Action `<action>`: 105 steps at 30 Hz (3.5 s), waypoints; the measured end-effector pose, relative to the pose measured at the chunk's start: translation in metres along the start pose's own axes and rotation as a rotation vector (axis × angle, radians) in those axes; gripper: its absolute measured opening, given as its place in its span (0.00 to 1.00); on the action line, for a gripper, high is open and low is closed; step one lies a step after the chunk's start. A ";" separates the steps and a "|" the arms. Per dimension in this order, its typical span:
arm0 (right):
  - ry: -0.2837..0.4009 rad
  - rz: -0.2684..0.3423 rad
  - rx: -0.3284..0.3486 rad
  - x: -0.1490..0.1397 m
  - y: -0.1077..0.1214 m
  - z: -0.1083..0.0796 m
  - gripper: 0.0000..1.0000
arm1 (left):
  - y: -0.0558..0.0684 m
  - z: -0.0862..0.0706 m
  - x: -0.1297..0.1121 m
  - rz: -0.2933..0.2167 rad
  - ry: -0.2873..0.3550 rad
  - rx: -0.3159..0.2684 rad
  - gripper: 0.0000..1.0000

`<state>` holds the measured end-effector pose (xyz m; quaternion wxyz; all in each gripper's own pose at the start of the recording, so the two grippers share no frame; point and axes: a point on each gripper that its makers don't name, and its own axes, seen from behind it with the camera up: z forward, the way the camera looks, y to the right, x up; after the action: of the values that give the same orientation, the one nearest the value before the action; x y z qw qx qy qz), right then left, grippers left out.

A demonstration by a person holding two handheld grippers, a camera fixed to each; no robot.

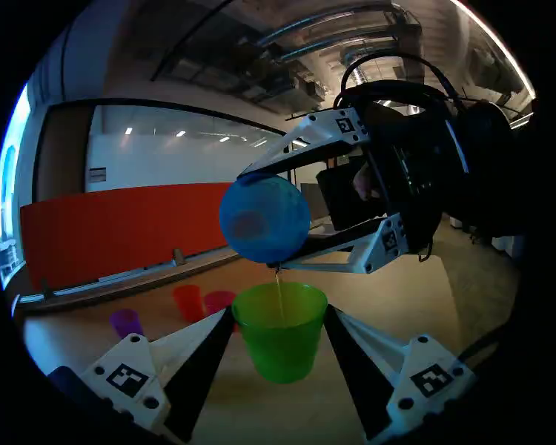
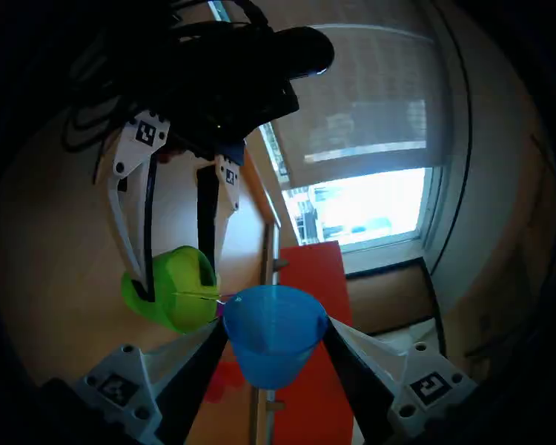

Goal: Pour water

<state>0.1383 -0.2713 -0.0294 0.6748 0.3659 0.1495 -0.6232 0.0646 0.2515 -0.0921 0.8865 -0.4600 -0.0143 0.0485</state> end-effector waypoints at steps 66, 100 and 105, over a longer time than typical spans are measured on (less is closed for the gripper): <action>-0.027 -0.206 -0.005 0.006 -0.011 -0.011 0.91 | 0.000 0.002 -0.003 0.000 -0.004 0.000 0.87; -0.020 -0.277 -0.013 0.010 -0.013 -0.010 0.91 | 0.002 0.005 -0.004 -0.002 -0.009 -0.005 0.87; -0.010 -0.188 -0.018 0.006 -0.011 -0.007 0.91 | 0.001 0.005 -0.006 -0.002 -0.012 -0.003 0.87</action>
<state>0.1303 -0.2710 -0.0415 0.6174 0.3412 0.1853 -0.6842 0.0581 0.2553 -0.0897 0.8857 -0.4611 -0.0201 0.0504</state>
